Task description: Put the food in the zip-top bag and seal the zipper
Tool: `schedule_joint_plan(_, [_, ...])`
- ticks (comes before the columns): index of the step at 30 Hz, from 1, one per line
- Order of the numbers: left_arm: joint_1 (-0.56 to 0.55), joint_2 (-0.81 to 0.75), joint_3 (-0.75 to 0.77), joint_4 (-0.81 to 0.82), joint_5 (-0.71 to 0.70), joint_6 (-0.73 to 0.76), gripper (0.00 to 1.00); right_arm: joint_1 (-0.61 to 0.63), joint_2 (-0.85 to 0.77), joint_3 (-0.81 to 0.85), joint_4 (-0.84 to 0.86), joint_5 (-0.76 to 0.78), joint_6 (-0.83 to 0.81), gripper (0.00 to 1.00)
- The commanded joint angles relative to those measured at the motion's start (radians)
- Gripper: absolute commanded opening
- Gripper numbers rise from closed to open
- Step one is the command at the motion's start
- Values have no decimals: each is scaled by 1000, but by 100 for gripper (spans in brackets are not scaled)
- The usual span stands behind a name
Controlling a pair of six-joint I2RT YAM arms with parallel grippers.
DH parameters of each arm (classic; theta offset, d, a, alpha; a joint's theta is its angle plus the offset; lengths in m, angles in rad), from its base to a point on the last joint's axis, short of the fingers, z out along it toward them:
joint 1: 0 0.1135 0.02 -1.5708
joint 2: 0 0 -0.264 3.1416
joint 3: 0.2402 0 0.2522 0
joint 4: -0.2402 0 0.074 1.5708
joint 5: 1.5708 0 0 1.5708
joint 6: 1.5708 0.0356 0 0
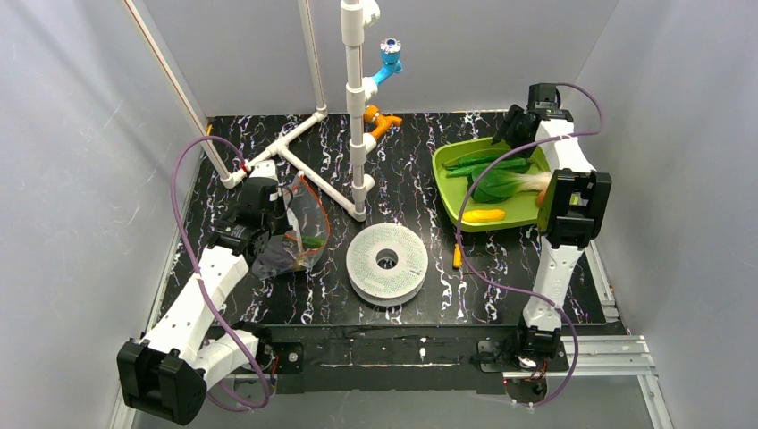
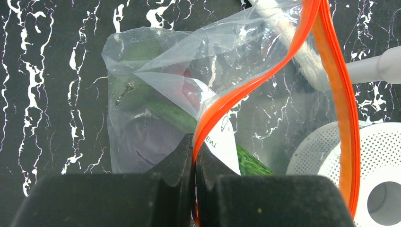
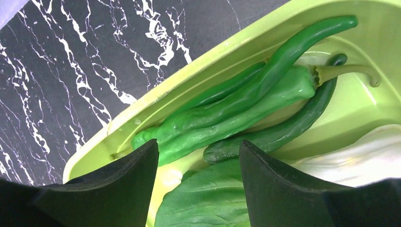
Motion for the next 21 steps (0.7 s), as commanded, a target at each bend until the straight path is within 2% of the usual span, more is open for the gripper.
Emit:
schedule_joint_plan(1, [-2, -8, 16, 5, -24, 12, 0, -8, 31, 51, -19, 31, 4, 69])
schedule_joint_plan(5, [-3, -14, 15, 5, -24, 12, 0, -23, 41, 40, -23, 82, 76, 68])
schedule_joint_plan(11, [-3, -10, 17, 7, -21, 12, 0, -55, 77, 42, -20, 70, 211, 62])
schedule_joint_plan(21, [-2, 16, 21, 10, -15, 13, 0, -61, 177, 138, -22, -5, 222, 64])
